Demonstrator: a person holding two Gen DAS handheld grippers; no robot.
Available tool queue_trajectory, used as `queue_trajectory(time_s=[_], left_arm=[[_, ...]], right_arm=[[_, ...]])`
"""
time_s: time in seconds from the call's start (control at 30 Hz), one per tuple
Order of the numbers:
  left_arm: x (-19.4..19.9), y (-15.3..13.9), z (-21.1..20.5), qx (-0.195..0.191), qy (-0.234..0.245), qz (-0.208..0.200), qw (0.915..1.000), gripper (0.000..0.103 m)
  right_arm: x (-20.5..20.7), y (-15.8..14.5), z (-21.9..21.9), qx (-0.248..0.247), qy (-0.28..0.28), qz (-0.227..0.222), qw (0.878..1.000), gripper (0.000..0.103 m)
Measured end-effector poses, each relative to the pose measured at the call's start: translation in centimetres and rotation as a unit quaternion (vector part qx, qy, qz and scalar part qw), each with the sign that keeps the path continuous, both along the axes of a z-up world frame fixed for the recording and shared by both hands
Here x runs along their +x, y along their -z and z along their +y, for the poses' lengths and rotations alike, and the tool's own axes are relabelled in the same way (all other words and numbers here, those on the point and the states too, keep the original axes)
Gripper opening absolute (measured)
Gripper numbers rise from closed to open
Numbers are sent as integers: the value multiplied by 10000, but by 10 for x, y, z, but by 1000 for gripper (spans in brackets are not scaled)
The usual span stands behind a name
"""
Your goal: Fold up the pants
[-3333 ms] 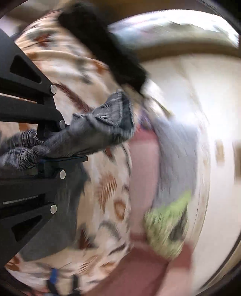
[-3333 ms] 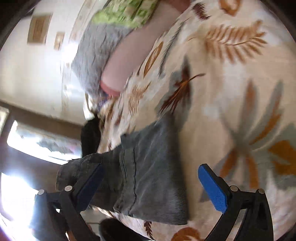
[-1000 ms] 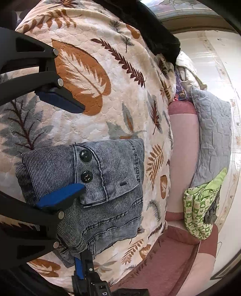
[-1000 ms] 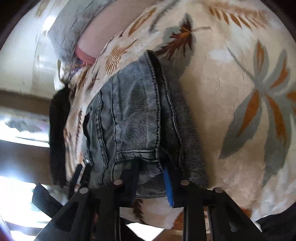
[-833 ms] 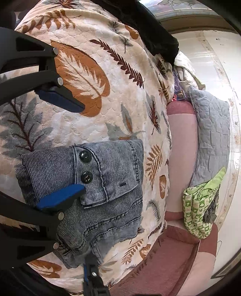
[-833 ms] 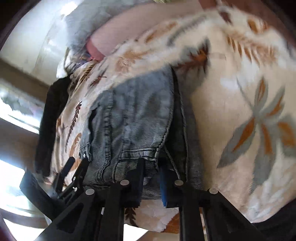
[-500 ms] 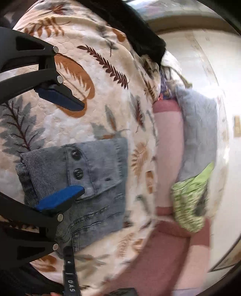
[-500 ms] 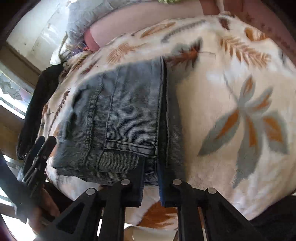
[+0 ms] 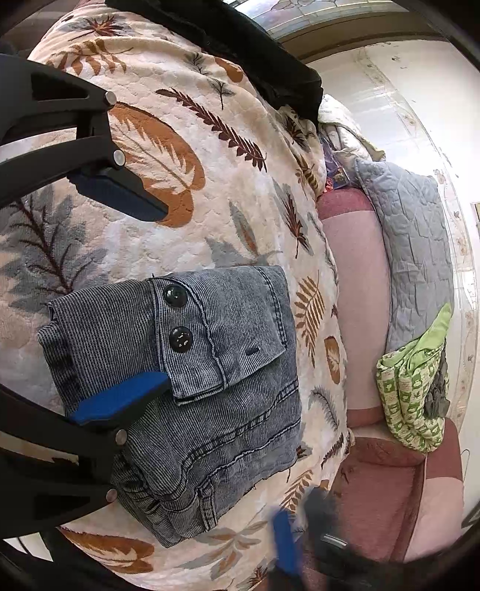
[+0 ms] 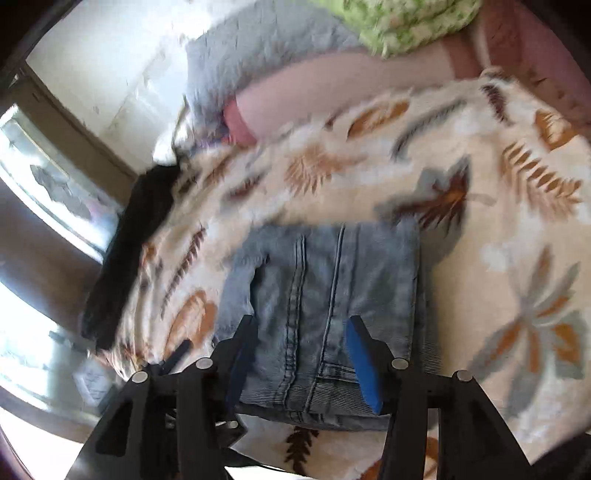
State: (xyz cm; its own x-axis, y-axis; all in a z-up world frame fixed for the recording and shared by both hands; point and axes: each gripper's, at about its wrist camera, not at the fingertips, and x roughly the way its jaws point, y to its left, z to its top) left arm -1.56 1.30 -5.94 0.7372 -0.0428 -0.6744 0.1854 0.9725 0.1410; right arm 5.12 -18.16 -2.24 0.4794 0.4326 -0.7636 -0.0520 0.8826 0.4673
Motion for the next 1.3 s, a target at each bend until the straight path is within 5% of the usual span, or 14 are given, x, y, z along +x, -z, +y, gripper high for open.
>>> queue_trajectory(time_s=[0.07, 0.1, 0.13, 0.3, 0.4, 0.53, 0.63, 0.7, 0.77, 0.83, 0.97, 1.07, 1.17, 1.3], left_arm=[[0, 1, 2, -106, 43, 14, 9999, 84], [0, -1, 4, -243, 142, 73, 9996, 84], [-2, -5, 8, -366, 171, 29, 9992, 84], [-4, -34, 32, -871, -340, -580, 9939, 84], [13, 7, 12, -240, -72, 383, 9990, 83], [7, 0, 3, 121, 22, -1, 9999, 83], [11, 1, 8, -107, -74, 116, 9998, 83], [10, 1, 6, -55, -25, 61, 10000, 83], [8, 3, 6, -42, -15, 23, 10000, 83], [7, 4, 8, -191, 29, 48, 9998, 83], [-2, -19, 32, -1003, -152, -330, 9943, 83], [-1, -30, 52, -1365, -691, -665, 9860, 83], [22, 9, 33, -863, -321, 548, 9942, 82], [14, 7, 17, -360, -130, 198, 9991, 82]], right_arm=[[-1, 52, 11, -790, -98, 636, 9948, 54], [-8, 63, 11, -769, -108, 479, 9958, 53], [-20, 55, 16, -1035, -188, 151, 9943, 53], [-17, 47, 26, -1382, -320, 387, 9891, 54], [-9, 40, 15, -1174, -379, 660, 9902, 54], [17, -9, 10, -1287, -104, 116, 9916, 53], [53, -35, 23, -1342, -155, -310, 9904, 55], [79, -26, 28, -1628, -123, -361, 9859, 60], [103, 22, 25, -2090, -103, 254, 9775, 61], [100, 64, 14, -1976, -240, 572, 9783, 63], [84, 53, 25, -2430, -273, 370, 9689, 64], [84, 53, 19, -2233, -265, 419, 9735, 65], [82, 44, 17, -2214, -212, 530, 9735, 65], [48, 6, 26, -2135, -171, -69, 9768, 66]])
